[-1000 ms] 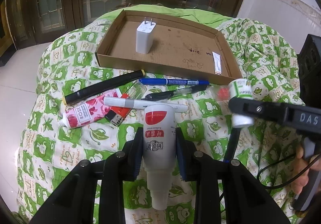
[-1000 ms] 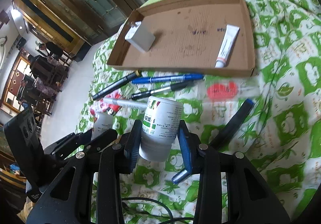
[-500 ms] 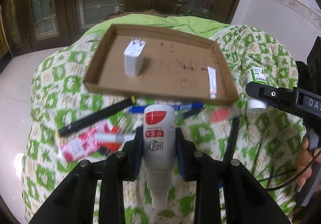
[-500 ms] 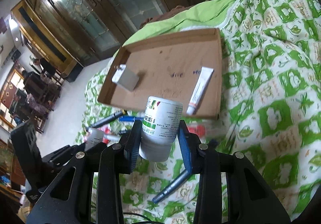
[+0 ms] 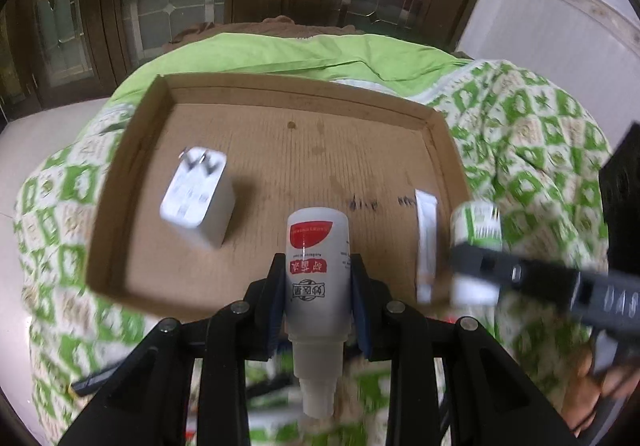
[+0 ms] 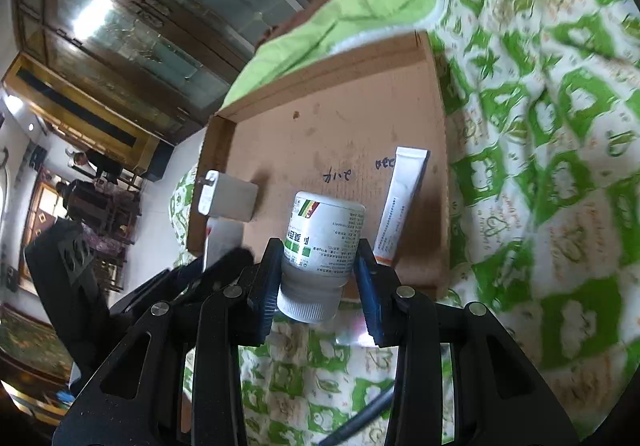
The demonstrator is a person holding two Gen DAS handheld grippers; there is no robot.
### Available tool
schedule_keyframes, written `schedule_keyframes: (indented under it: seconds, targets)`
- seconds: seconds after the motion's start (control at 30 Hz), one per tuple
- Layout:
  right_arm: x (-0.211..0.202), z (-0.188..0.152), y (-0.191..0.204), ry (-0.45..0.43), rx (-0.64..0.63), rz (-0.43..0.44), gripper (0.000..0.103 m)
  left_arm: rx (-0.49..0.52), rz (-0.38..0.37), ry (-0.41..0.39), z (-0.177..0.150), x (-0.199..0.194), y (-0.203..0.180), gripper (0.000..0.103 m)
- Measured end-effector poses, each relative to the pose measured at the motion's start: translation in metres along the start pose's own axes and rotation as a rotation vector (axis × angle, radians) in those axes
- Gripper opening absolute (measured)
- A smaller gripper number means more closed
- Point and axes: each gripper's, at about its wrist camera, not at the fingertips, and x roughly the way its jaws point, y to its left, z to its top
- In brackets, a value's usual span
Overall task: Organize rigid objects
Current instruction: 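Carry the spray bottle and pill bottle over the cardboard tray with both tools, then open both tools to release the spray bottle and pill bottle into the tray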
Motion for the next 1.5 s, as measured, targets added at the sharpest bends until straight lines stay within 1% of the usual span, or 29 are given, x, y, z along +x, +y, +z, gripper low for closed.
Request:
schedule_keyframes:
  seconds: [0.27, 0.47, 0.57, 0.73, 0.83, 1.03, 1.23, 1.4, 1.5]
  targets:
    - [0.019, 0.008, -0.001, 0.024, 0.033, 0.003, 0.036, -0.019, 0.021, -0.007, 0.024, 0.023, 0.008, 0.029]
    - [0.029, 0.012, 0.002, 0.029, 0.021, -0.017, 0.036, -0.014, 0.053, -0.016, 0.030, 0.031, 0.015, 0.029]
    - [0.037, 0.014, 0.005, 0.042, 0.006, -0.041, 0.036, -0.005, 0.059, -0.019, 0.029, 0.030, 0.017, 0.029]
    - [0.050, 0.011, 0.012, 0.071, -0.025, -0.063, 0.036, 0.029, 0.100, -0.015, 0.023, 0.032, 0.020, 0.029]
    - [0.051, 0.009, 0.016, 0.074, -0.043, -0.075, 0.036, 0.017, 0.108, -0.004, 0.019, 0.035, 0.029, 0.029]
    - [0.059, 0.012, 0.016, 0.076, -0.055, -0.101, 0.036, 0.021, 0.137, -0.016, 0.019, 0.034, 0.038, 0.029]
    - [0.074, 0.011, 0.020, 0.087, -0.076, -0.130, 0.036, 0.025, 0.140, -0.022, 0.017, 0.034, 0.040, 0.029]
    - [0.078, 0.010, 0.023, 0.092, -0.094, -0.141, 0.036, 0.028, 0.143, -0.023, 0.016, 0.033, 0.040, 0.030]
    - [0.081, 0.010, 0.024, 0.091, -0.097, -0.153, 0.036, 0.033, 0.163, -0.019, 0.015, 0.034, 0.039, 0.030]
